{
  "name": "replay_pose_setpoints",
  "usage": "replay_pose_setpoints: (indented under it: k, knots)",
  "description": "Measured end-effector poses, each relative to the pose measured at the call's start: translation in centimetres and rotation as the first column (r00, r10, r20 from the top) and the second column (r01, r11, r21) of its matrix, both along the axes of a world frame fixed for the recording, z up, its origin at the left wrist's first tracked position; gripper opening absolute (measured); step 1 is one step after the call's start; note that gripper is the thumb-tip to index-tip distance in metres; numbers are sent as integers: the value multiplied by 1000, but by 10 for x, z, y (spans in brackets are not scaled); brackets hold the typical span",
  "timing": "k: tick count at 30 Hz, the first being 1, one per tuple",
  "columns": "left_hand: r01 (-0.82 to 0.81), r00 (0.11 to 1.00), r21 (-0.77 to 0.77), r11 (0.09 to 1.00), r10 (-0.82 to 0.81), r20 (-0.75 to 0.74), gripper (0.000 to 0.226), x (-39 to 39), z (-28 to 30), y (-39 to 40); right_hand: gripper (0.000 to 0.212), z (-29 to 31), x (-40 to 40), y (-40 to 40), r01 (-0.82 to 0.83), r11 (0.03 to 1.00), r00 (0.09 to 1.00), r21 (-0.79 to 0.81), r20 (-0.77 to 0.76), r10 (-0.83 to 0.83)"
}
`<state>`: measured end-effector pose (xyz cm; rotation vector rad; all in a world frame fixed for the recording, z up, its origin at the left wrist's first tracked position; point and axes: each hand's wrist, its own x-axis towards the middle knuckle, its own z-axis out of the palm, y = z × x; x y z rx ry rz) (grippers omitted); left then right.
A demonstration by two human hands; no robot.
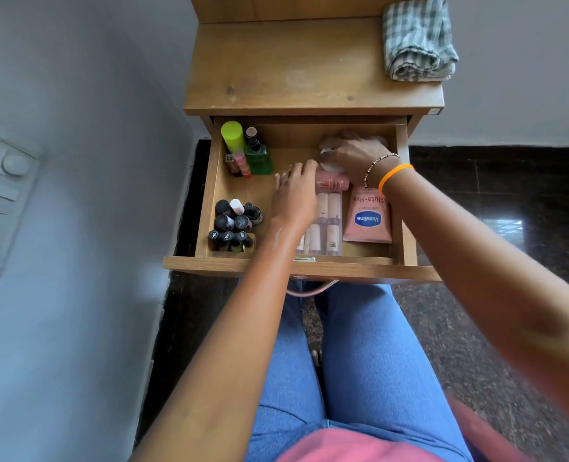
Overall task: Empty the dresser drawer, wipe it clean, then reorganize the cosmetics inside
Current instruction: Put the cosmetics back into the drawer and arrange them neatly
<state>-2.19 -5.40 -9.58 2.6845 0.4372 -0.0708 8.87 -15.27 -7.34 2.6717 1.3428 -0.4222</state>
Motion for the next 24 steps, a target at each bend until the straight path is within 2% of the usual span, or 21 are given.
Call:
replay_pose_setpoints:
  k: [5,10,19,24]
  knots:
    - [-15,1000,7,1000,15,9,35,10,-3,7,46,-4,3,-3,-71,997,996,-38,43,73]
    - [-30,1000,-28,999,30,-7,27,15,-7,14,48,-13,4,-12,-82,996,996,27,35,81]
    - [1,993,-16,1000,-3,-120,33,18,-2,20,57,-22,3,-13,-57,997,998,59,12,56]
    - [-50,986,87,995,63,-153,37,17,0,16,46,-25,-5,-15,57,973,998,223,-19,-54]
